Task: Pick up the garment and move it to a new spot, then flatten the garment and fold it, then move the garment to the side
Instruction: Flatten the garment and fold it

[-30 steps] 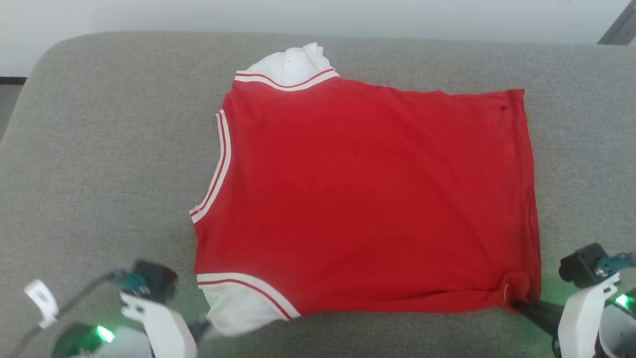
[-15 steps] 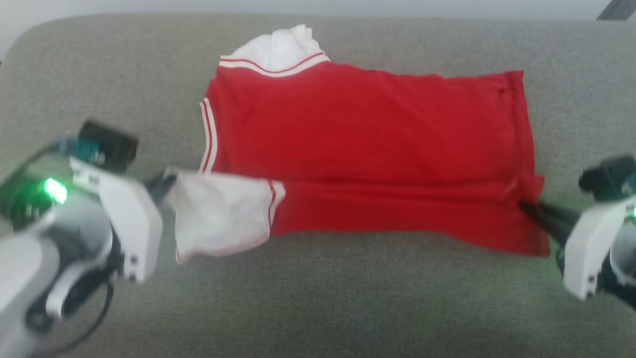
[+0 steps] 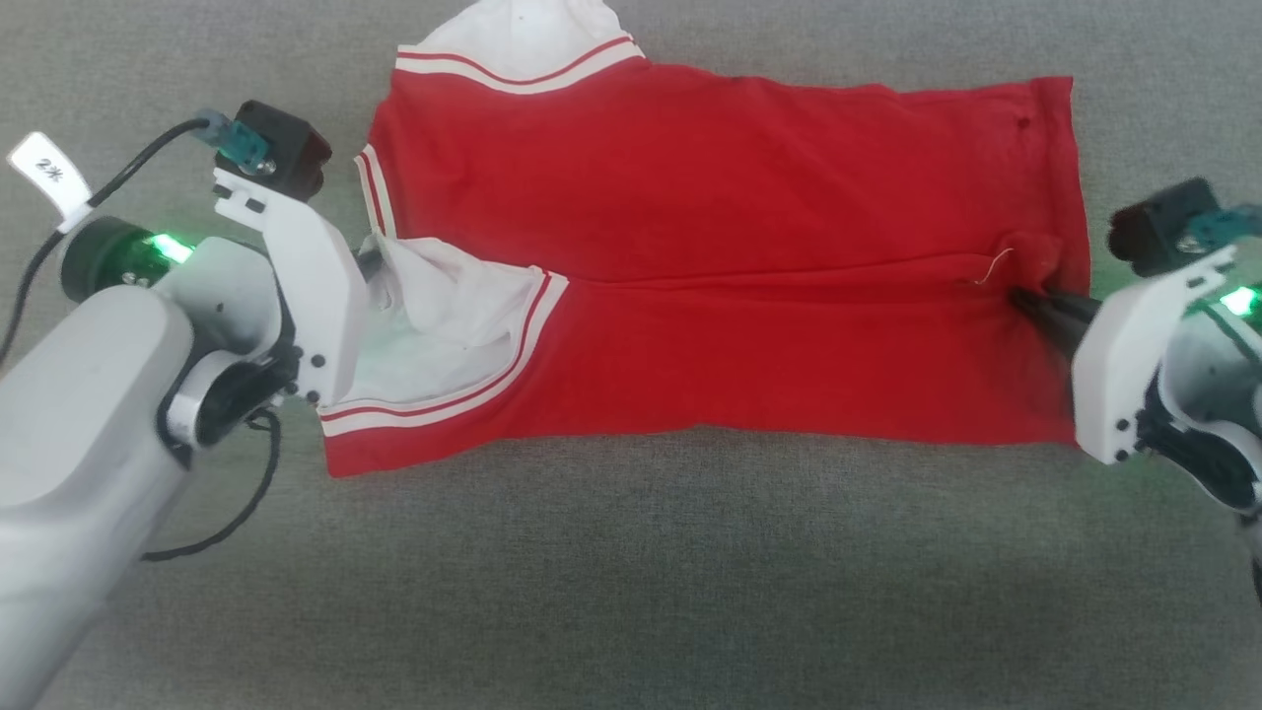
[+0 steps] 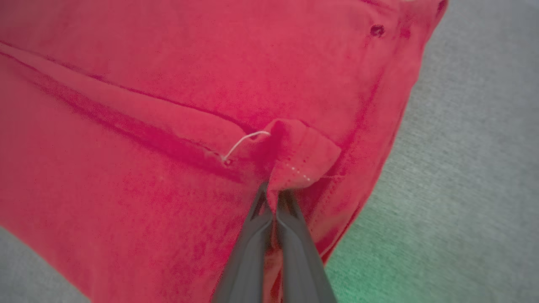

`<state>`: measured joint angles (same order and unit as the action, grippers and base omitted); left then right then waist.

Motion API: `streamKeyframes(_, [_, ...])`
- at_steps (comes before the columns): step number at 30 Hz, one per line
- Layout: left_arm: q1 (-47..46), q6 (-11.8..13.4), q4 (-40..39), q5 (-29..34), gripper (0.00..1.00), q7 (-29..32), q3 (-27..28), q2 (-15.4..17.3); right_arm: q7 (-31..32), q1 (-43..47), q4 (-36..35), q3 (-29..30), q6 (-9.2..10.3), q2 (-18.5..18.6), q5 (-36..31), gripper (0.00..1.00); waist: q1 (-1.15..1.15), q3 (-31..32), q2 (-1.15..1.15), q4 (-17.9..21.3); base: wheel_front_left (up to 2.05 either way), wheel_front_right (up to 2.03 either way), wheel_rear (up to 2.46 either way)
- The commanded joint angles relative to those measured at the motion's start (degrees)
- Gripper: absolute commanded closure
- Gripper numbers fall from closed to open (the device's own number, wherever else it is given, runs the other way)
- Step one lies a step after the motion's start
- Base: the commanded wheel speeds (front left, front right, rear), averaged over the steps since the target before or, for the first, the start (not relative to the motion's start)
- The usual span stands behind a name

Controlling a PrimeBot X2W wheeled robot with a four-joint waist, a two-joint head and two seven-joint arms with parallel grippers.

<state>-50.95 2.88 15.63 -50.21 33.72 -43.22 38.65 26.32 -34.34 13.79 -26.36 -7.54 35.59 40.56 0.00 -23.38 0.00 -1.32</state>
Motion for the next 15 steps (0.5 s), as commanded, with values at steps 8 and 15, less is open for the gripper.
streamKeyframes(8, [-2.49,-3.02,12.54,-2.04,0.64,1.27,-1.36,-4.97,-0.17,-5.31,7.68,-6.28,0.1,-1.96,2.87,0.92,0.0,0.13,0.0,0.08,0.0,0.0,0.0])
streamKeyframes(15, [-3.72,-2.62,14.56,-2.55,0.0,1.23,-0.86,-5.5,-2.25,-6.67,9.95,-6.97,0.1,-1.42,4.23,0.0,0.0,3.21,0.0,-0.22,0.0,0.0,0.0])
